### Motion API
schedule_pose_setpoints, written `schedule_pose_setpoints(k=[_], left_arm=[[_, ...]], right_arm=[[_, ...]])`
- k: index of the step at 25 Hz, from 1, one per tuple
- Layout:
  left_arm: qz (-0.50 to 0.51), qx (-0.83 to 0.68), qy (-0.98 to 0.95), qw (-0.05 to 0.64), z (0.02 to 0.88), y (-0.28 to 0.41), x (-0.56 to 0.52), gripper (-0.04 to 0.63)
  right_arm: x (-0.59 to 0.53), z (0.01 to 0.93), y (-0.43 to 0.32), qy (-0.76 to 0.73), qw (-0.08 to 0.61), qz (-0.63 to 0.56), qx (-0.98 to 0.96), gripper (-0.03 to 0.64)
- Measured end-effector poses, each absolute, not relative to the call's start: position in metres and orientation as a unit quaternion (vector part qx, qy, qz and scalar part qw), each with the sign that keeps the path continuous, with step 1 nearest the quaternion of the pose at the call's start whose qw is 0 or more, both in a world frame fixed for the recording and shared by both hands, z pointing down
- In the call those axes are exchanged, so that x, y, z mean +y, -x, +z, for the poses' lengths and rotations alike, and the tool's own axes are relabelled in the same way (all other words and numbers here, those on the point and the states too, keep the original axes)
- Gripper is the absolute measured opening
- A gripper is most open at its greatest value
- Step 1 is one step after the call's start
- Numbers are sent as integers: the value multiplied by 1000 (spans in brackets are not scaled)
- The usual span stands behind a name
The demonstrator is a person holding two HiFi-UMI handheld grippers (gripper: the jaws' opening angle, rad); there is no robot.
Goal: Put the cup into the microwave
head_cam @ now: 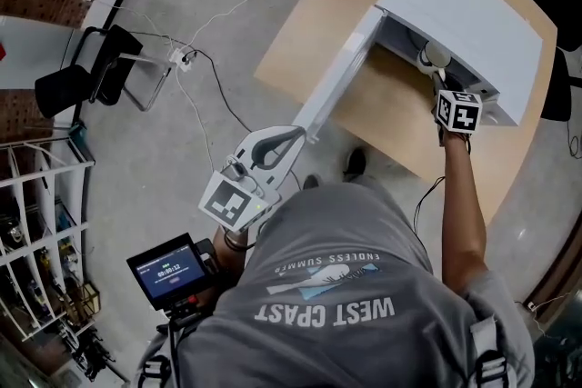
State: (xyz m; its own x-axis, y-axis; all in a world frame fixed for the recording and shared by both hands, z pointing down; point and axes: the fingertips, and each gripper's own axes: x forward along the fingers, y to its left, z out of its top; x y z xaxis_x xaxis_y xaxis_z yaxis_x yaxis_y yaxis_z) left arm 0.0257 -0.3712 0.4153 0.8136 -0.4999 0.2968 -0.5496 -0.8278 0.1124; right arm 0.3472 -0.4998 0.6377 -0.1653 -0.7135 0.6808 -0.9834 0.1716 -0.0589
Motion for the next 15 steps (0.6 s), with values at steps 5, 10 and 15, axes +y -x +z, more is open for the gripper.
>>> schedule_pose_setpoints(k=[5,10,15], left_arm=[[136,-290,-941,106,417,-24,-379,21],[141,-304,-935,117,421,-18,-386,21],[147,-312,-931,124,424,-14,-388,21]], right_arm=[[-523,649,-358,-607,265,245,-708,72],[-543,662,-366,-630,257,233,-695,72],[-556,676,-376,-659,235,229,-677,72]])
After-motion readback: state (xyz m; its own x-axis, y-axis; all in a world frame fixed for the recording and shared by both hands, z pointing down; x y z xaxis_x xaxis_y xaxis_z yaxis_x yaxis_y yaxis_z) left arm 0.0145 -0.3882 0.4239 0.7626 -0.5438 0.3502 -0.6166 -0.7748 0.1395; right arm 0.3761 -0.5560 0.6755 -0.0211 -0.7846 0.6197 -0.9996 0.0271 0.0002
